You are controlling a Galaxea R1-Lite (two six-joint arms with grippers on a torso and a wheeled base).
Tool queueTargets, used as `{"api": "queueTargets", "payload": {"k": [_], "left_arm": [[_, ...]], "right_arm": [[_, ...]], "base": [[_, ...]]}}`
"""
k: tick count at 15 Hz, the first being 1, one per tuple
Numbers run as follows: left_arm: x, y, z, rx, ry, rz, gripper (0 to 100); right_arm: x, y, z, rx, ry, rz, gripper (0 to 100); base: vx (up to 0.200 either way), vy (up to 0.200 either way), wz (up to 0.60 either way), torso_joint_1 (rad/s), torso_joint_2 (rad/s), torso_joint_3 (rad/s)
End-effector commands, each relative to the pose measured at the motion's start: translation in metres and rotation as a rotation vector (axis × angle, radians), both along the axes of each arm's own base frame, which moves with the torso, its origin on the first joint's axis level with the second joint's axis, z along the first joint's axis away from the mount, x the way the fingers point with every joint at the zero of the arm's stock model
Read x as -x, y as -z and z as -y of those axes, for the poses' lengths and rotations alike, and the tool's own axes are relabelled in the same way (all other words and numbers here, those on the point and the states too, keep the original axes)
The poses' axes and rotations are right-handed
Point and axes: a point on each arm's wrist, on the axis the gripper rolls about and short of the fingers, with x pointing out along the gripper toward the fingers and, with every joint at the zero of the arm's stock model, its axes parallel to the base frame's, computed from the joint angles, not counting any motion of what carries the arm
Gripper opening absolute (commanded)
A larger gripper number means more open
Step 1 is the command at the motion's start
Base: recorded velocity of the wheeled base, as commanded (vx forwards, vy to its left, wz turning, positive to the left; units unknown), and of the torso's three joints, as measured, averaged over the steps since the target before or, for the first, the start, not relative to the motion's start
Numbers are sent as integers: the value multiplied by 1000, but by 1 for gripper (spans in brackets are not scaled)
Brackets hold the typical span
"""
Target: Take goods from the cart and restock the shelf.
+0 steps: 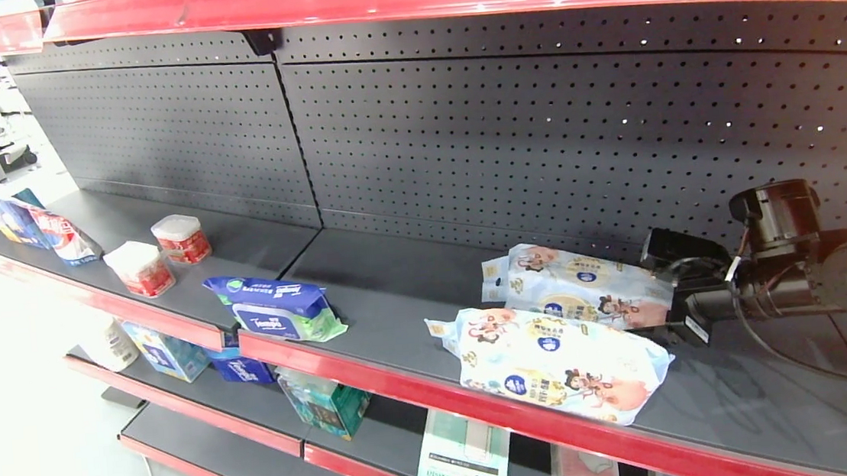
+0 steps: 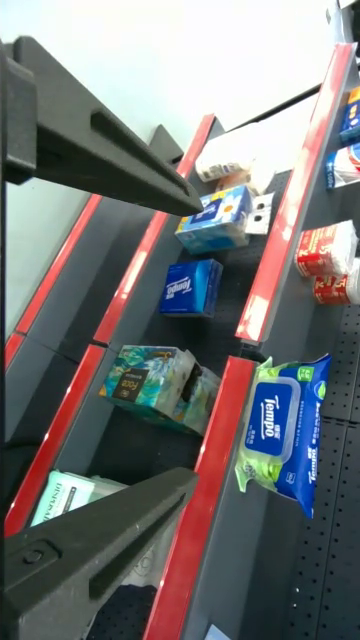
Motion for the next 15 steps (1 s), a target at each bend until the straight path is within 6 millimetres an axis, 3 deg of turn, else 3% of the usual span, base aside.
{"api": "queueTargets", "payload": {"k": [1,15], "left_arm": [[0,0,0,1,0,0,100],[0,0,0,1,0,0,100]], "right_arm": [[0,-1,-2,-1,-5,4,100],[-4,-8,7,28,123,18,100]], "base": [[0,0,0,0,0,0],[0,0,0,0,0,0]]}}
